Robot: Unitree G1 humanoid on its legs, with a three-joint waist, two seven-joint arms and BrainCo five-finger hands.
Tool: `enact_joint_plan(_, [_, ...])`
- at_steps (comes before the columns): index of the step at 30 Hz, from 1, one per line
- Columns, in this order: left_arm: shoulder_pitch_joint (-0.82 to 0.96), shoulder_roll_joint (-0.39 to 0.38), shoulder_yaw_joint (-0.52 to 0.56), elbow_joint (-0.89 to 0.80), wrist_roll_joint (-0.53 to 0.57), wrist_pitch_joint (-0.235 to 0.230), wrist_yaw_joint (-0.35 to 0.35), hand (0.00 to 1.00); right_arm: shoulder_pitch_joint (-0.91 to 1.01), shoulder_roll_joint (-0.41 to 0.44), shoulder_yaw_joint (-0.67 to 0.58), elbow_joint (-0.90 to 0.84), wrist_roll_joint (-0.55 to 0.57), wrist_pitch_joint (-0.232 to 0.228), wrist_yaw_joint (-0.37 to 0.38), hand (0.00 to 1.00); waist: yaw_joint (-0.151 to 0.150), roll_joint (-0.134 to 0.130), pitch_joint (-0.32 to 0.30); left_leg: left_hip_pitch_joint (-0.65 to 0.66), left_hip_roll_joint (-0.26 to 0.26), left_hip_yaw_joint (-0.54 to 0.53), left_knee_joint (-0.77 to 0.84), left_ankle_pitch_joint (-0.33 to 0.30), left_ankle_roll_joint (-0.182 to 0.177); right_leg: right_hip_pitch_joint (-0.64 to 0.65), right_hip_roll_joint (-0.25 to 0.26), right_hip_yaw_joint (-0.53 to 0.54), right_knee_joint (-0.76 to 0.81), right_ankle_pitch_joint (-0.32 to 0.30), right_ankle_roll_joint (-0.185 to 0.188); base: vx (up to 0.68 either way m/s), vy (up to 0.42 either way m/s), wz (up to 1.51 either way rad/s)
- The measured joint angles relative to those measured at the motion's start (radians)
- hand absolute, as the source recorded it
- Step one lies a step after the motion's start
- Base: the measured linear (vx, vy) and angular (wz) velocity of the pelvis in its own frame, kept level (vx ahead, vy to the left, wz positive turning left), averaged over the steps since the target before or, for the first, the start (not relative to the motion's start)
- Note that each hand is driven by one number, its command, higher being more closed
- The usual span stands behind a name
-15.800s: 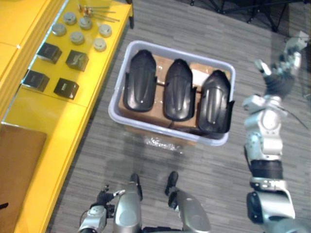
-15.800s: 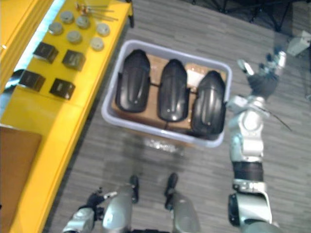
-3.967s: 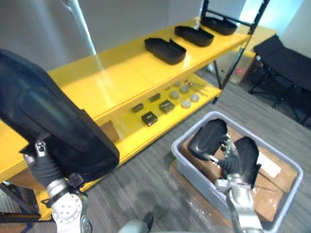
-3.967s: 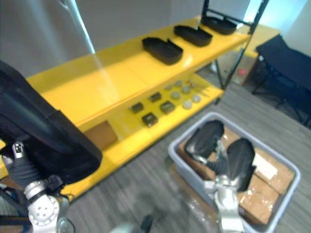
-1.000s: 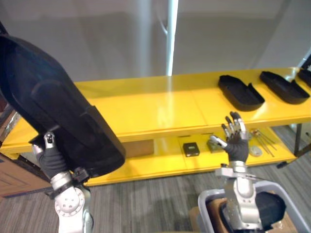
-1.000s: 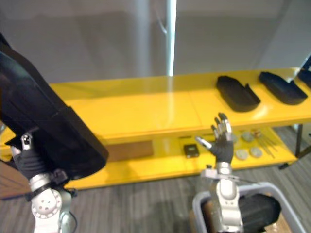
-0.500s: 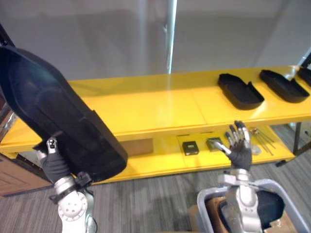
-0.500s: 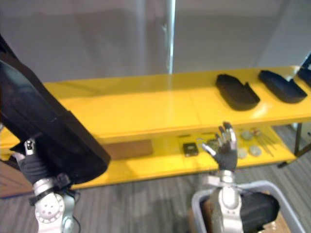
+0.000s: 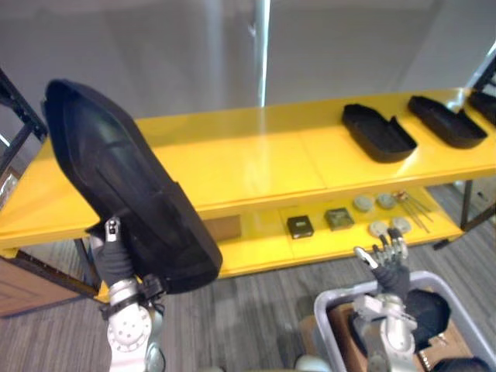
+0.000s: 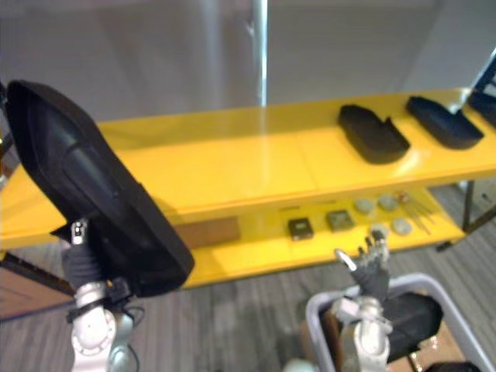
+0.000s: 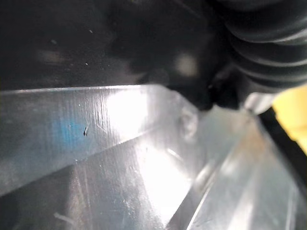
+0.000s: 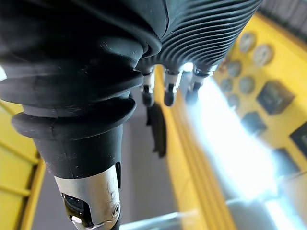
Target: Walk over and take plastic housings, then place them on the shelf
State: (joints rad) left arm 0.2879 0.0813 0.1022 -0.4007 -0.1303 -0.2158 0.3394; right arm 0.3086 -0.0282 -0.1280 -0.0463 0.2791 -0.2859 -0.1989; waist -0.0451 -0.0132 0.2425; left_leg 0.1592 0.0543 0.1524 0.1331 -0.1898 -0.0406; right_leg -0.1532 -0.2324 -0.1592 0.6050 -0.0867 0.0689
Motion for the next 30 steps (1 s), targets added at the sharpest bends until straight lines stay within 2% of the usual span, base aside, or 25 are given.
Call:
enact_joint_plan(1, [-0.009,0.02,-0.002,0.0,-0.015,-0.001,0.0,1.0,0.019,0.001,-0.01,-0.005,-0.002,-0.001,0.004,0.0,-0.002,0.0,0.0,-0.003,0.018,0.0,0.017,-0.015,-0.005,-0.004,0.022,-0.002,-0.028,-0.028,-0.008,0.08,0.008,-0.12])
enact_joint_plan(3, [-0.03,0.045,0.006,0.001,-0.027,-0.001,0.003,1.0,0.03,0.005,-0.041,-0.009,0.002,-0.004,0.017,0.0,-0.003,0.0,0.0,-0.003,0.041,0.0,0.028,-0.036,-0.016,-0.015,0.056,-0.001,-0.094,-0.032,-0.009,0.1,-0.045,-0.15])
enact_joint_plan(5, [-0.061,0.072,0.002,0.02,-0.026,-0.004,0.011,1.0,0.042,0.004,-0.078,-0.02,0.002,-0.019,0.033,0.0,-0.016,0.0,0.0,-0.002,0.051,0.001,0.039,-0.049,-0.037,-0.012,0.078,0.007,-0.178,-0.017,0.005,0.14,-0.118,0.03])
enact_joint_plan(6, [-0.075,0.084,0.003,0.031,-0.026,-0.003,0.016,1.0,0.048,0.002,-0.097,-0.035,0.002,-0.027,0.047,0.0,-0.028,-0.011,0.001,-0.003,0.051,-0.002,0.065,-0.066,-0.067,0.027,0.084,0.009,-0.262,0.024,0.001,0.17,-0.197,0.16])
enact_joint_plan(7, [-0.095,0.063,-0.012,0.056,-0.018,0.001,0.023,1.0,0.046,-0.026,-0.118,-0.037,0.003,-0.034,0.048,0.0,-0.039,0.025,0.004,-0.001,0.084,-0.006,0.087,-0.082,-0.078,0.051,0.111,-0.009,-0.266,0.009,-0.002,0.18,-0.198,0.18])
enact_joint_plan(9, [-0.113,0.058,-0.043,0.057,-0.012,0.003,0.032,1.0,0.034,-0.066,-0.135,-0.048,0.003,-0.042,0.048,0.0,-0.054,0.07,0.001,-0.003,0.107,0.004,0.072,-0.075,-0.081,0.049,0.128,-0.034,-0.275,-0.013,-0.017,0.21,-0.157,0.21])
enact_joint_plan(11, [-0.135,0.059,-0.04,0.059,-0.012,0.006,0.037,1.0,0.014,-0.084,-0.136,-0.053,0.003,-0.042,0.048,0.0,-0.052,0.082,-0.002,-0.006,0.112,0.036,0.091,-0.043,-0.069,0.055,0.129,-0.039,-0.278,-0.041,-0.023,0.21,-0.142,0.16])
enact_joint_plan(13, [-0.14,0.06,-0.036,0.06,-0.012,0.007,0.049,1.0,-0.011,-0.091,-0.137,-0.069,0.004,-0.043,0.048,0.0,-0.051,0.083,-0.004,-0.057,0.127,0.076,0.22,-0.025,-0.044,0.089,0.13,-0.054,-0.307,-0.055,-0.034,0.15,-0.126,0.17])
enact_joint_plan(15, [-0.138,0.06,-0.035,0.067,-0.012,0.007,0.053,1.0,-0.04,-0.103,-0.138,-0.069,0.023,-0.043,0.049,0.0,-0.042,0.084,-0.004,-0.183,0.177,0.078,0.516,0.033,0.032,0.14,0.14,-0.062,-0.337,-0.069,-0.046,0.18,-0.136,0.06])
enact_joint_plan(16, [-0.135,0.058,-0.036,0.075,-0.019,0.007,0.051,1.0,-0.051,-0.111,-0.138,-0.068,0.022,-0.043,0.048,0.0,-0.03,0.09,0.0,-0.261,0.226,0.065,0.699,0.105,0.038,0.191,0.156,-0.062,-0.364,-0.075,-0.055,0.22,-0.052,-0.15])
enact_joint_plan(17, [-0.133,0.057,-0.037,0.082,-0.02,0.007,0.049,1.0,-0.052,-0.116,-0.139,-0.068,0.021,-0.044,0.048,0.0,-0.022,0.092,-0.001,-0.287,0.25,0.062,0.775,0.101,0.034,0.215,0.16,-0.063,-0.375,-0.074,-0.055,0.3,-0.028,-0.27])
enact_joint_plan(18, [-0.127,0.058,-0.036,0.091,-0.019,0.007,0.046,1.0,-0.058,-0.117,-0.145,-0.068,0.021,-0.052,0.047,0.0,-0.015,0.092,-0.004,-0.32,0.27,0.076,0.844,0.067,0.029,0.279,0.155,-0.061,-0.404,-0.069,-0.047,0.31,0.02,-0.26])
enact_joint_plan(20, [-0.127,0.059,-0.034,0.09,-0.018,0.004,0.037,1.0,-0.073,-0.119,-0.153,-0.069,0.021,-0.068,0.047,0.0,-0.012,0.088,-0.006,-0.326,0.262,0.103,0.735,0.034,0.022,0.32,0.136,-0.053,-0.428,-0.065,-0.04,0.26,0.066,-0.24])
enact_joint_plan(22, [-0.129,0.057,-0.033,0.089,-0.018,-0.003,0.025,1.0,-0.108,-0.126,-0.17,-0.07,0.021,-0.071,0.046,0.0,-0.009,0.08,-0.01,-0.297,0.201,0.1,0.341,0.056,-0.008,0.327,0.086,-0.029,-0.441,-0.056,-0.02,0.25,0.174,-0.3])
enact_joint_plan(23, [-0.129,0.057,-0.033,0.089,-0.018,-0.005,0.02,1.0,-0.111,-0.13,-0.174,-0.071,0.022,-0.072,0.045,0.0,-0.01,0.08,-0.01,-0.295,0.188,0.097,0.263,0.082,-0.015,0.329,0.072,-0.024,-0.44,-0.058,-0.004,0.22,0.262,-0.21])
enact_joint_plan(24, [-0.129,0.056,-0.033,0.089,-0.017,-0.015,0.005,1.0,-0.108,-0.142,-0.181,-0.072,0.021,-0.077,0.043,0.0,-0.012,0.087,-0.014,-0.289,0.165,0.079,0.147,0.181,-0.019,0.333,0.054,-0.012,-0.438,-0.07,0.034,0.23,0.346,-0.25])
enact_joint_plan(25, [-0.126,0.055,-0.031,0.091,-0.017,-0.029,-0.004,1.0,-0.11,-0.149,-0.186,-0.067,0.022,-0.082,0.035,0.0,-0.01,0.101,-0.029,-0.27,0.152,0.046,0.1,0.225,-0.075,0.339,0.047,0.012,-0.434,-0.092,0.082,0.23,0.362,-0.18])
enact_joint_plan(26, [-0.13,0.059,-0.025,0.097,-0.017,-0.031,-0.007,1.0,-0.112,-0.137,-0.178,-0.061,0.023,-0.081,0.029,0.0,-0.013,0.075,-0.029,-0.255,0.122,0.051,0.087,0.218,-0.071,0.345,0.018,0.023,-0.434,-0.093,0.084,0.21,0.355,-0.12])
enact_joint_plan(28, [-0.133,0.072,-0.005,0.098,-0.015,-0.031,-0.007,1.0,-0.123,-0.102,-0.157,-0.064,0.022,-0.083,0.022,0.0,-0.02,-0.005,-0.047,-0.228,0.047,0.079,0.045,0.205,-0.044,0.33,-0.057,0.043,-0.425,-0.077,0.09,0.15,0.293,-0.03])
enact_joint_plan(29, [-0.133,0.073,0.002,0.099,-0.014,-0.031,-0.006,1.0,-0.128,-0.097,-0.156,-0.065,0.022,-0.083,0.021,0.0,-0.021,-0.014,-0.049,-0.226,0.038,0.082,0.045,0.2,-0.037,0.33,-0.066,0.048,-0.424,-0.063,0.108,0.11,0.244,-0.05])
enact_joint_plan(30, [-0.135,0.073,0.005,0.1,-0.015,-0.03,-0.004,1.0,-0.131,-0.095,-0.156,-0.066,0.024,-0.084,0.021,0.0,-0.024,-0.017,-0.051,-0.222,0.033,0.084,0.045,0.194,-0.03,0.33,-0.069,0.053,-0.422,-0.037,0.111,0.08,0.221,-0.12])
